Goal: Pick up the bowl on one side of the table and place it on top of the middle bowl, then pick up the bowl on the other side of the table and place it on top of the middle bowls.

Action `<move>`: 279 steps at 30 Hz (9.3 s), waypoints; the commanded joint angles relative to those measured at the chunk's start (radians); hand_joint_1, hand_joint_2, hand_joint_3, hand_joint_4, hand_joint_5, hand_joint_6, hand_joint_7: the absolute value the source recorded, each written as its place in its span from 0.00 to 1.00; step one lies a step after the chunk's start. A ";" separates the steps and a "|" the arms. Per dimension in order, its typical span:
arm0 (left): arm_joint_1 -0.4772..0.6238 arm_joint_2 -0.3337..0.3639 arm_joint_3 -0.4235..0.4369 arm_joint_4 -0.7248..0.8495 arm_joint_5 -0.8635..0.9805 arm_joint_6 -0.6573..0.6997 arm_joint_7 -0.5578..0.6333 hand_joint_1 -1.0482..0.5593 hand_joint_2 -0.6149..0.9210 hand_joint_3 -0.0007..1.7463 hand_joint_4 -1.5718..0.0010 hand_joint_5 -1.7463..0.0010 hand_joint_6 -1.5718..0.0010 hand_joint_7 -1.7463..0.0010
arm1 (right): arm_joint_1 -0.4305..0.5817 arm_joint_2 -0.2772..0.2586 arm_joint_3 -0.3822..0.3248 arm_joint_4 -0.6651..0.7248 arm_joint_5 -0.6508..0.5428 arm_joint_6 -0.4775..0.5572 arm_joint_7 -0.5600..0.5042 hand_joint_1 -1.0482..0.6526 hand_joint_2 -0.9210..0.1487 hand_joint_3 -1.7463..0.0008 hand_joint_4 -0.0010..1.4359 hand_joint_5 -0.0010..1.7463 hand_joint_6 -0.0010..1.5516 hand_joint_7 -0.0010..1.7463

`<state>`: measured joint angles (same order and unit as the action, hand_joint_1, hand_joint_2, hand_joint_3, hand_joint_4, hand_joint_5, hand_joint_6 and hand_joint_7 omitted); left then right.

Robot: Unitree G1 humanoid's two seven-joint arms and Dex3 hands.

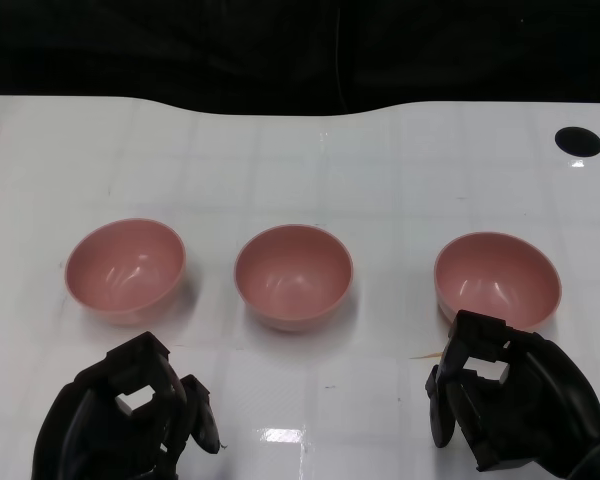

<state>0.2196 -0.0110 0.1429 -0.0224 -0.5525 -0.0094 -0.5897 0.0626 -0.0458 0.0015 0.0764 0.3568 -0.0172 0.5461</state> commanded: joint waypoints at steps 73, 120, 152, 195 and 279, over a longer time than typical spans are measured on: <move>0.007 0.003 -0.009 -0.019 0.021 0.001 0.043 0.61 0.69 0.74 0.46 0.07 0.46 0.19 | -0.029 -0.214 -0.017 -0.108 -0.824 -0.482 -0.434 0.20 0.01 1.00 0.00 0.24 0.13 0.02; 0.034 -0.019 -0.026 -0.070 0.038 -0.005 0.082 0.60 0.68 0.73 0.47 0.05 0.48 0.17 | -0.516 -0.240 0.443 0.616 -1.329 -0.039 -0.921 0.48 0.00 0.96 0.61 0.49 0.64 0.03; 0.044 -0.027 -0.047 -0.085 0.033 -0.006 0.103 0.61 0.70 0.75 0.48 0.03 0.50 0.15 | -0.583 -0.205 0.457 0.377 -1.179 -0.355 -1.106 0.49 0.37 0.35 0.66 1.00 0.46 1.00; 0.054 -0.045 -0.068 -0.091 0.050 -0.024 0.125 0.61 0.71 0.71 0.46 0.06 0.46 0.19 | -0.904 0.023 0.753 0.903 -1.289 -0.291 -0.846 0.18 0.00 0.73 0.25 0.11 0.31 0.00; 0.052 -0.035 -0.046 -0.150 0.105 -0.024 0.222 0.58 0.68 0.75 0.47 0.00 0.51 0.08 | -0.001 -0.173 0.239 0.083 -0.306 -0.679 -0.418 0.53 0.37 0.36 0.63 0.82 0.60 0.55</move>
<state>0.2649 -0.0543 0.0909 -0.1571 -0.4443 -0.0348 -0.3798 0.0390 -0.2061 0.2578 0.1861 0.0176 -0.7130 0.1047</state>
